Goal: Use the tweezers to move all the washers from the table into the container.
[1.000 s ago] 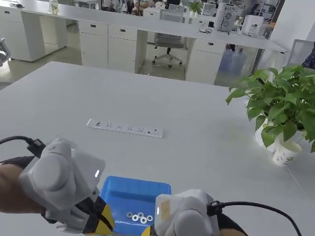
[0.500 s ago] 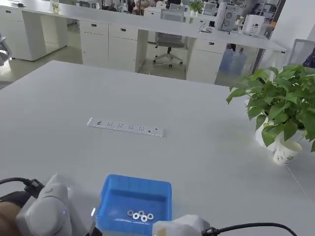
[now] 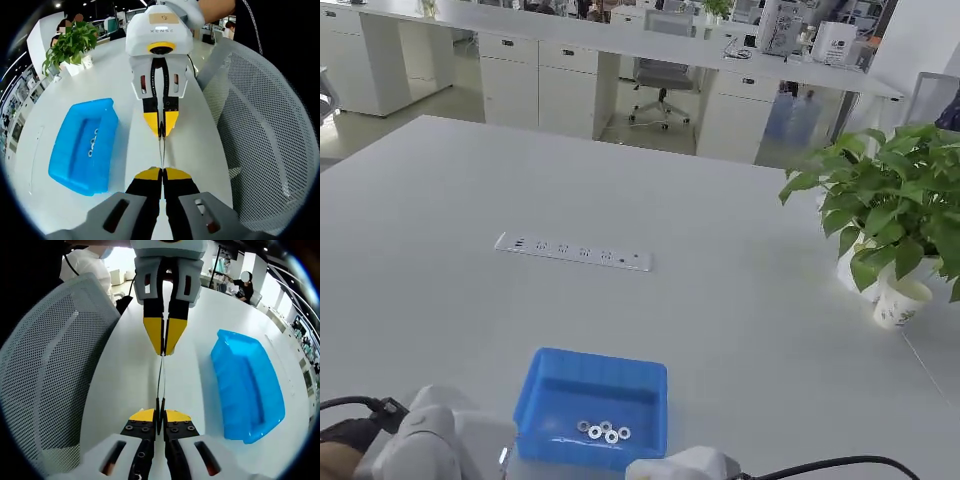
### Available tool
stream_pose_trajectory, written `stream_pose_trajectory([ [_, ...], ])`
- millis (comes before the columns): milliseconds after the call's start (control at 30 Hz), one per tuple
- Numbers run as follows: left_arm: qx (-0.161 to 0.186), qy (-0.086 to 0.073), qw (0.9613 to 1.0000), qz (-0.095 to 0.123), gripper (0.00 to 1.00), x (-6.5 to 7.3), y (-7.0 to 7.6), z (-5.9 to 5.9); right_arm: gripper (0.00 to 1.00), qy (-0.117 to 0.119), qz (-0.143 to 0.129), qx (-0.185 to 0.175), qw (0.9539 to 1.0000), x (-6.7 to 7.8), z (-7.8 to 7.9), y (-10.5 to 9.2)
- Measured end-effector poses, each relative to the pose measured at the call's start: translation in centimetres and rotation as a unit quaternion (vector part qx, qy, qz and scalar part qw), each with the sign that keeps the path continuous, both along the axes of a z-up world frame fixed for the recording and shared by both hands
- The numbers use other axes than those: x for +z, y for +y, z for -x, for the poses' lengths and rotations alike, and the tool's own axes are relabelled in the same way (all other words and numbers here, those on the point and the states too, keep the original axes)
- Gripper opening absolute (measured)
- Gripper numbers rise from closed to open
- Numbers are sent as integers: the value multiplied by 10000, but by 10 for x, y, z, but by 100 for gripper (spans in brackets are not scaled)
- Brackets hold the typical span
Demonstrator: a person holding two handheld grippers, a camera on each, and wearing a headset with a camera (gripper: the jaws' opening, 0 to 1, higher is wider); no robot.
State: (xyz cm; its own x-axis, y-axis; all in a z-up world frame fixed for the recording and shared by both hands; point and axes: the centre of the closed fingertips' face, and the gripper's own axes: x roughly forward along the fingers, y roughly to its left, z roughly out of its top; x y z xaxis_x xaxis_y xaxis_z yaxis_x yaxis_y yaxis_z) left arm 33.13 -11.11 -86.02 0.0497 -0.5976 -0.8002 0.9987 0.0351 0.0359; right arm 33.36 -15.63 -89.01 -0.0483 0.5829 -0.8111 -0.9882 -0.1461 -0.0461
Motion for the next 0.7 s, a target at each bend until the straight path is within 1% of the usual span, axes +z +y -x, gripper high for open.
stream_pose_trajectory([
  [67, 11, 35, 10000, -67, 4, -6, 3, 1, 6, 0, 8, 21, 10000, 0, 1, 2],
  [133, 26, 95, 9999, -99, 4, -9, 5, 2, 6, 32, -3, 36, 10000, 0, 2, 3],
  [167, 16, 84, 9999, -110, 4, -11, 5, 1, 6, 29, -3, 40, 10000, 0, 2, 3],
  [233, 10, 161, 9998, -137, 4, -12, 6, 3, 6, 115, -5, 62, 9999, 0, 4, 3],
  [267, -5, 188, 9997, -155, 4, -13, 6, 4, 6, 93, 2, 66, 9999, 0, 4, 3],
  [300, -29, 184, 9997, -183, 4, -15, 6, 4, 7, 49, 16, 113, 9999, 0, 5, 3],
  [467, -117, 193, 9993, -291, 4, -20, 7, 7, 8, 29, 70, 210, 9998, 0, 7, 4],
  [600, -165, 192, 9990, -357, 5, -24, 8, 9, 10, 68, 77, 207, 9997, 0, 8, 4],
  [633, -180, 158, 9990, -367, 5, -24, 8, 8, 10, 72, 81, 204, 9997, 0, 8, 4],
  [700, -186, 152, 9990, -382, 5, -25, 9, 8, 10, 68, 91, 218, 9997, 0, 8, 5],
])
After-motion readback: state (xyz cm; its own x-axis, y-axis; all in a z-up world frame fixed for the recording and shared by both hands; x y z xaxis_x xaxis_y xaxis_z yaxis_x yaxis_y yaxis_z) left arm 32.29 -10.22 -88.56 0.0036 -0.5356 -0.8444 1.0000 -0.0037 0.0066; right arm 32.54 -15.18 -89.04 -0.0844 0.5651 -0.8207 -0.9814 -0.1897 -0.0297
